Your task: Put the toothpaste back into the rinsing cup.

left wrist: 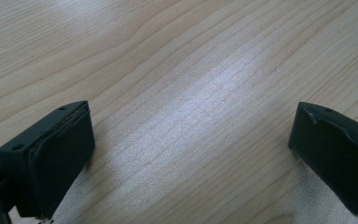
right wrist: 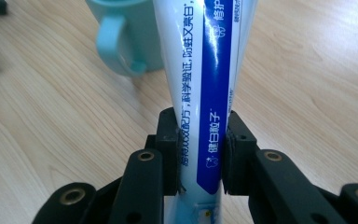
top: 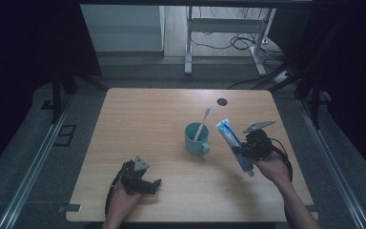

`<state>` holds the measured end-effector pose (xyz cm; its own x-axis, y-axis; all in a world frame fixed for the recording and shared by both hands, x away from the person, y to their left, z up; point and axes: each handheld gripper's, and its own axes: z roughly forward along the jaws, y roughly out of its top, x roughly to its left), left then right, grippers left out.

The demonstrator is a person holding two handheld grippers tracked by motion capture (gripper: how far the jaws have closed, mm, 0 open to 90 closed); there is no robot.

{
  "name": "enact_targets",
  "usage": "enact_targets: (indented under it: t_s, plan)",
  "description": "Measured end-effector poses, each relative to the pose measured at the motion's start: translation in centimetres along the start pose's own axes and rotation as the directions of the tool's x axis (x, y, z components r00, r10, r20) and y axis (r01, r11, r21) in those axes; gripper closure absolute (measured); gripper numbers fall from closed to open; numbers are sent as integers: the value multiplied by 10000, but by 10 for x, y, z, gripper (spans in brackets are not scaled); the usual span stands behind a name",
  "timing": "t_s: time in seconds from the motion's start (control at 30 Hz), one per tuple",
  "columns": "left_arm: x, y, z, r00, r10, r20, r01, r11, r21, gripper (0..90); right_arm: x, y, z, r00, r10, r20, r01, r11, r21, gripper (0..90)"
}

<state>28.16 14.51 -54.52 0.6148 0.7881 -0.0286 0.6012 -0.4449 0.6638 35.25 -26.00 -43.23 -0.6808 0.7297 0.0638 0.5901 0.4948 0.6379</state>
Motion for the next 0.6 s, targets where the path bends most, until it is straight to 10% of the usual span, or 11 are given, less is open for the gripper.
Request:
enact_targets:
  t_s: [0.6]
  plan:
    - [0,0,0,10000,27,0,-27,10000,-15,3,14,18,-12,9987,-405,-313,351,9869,-1577,725]
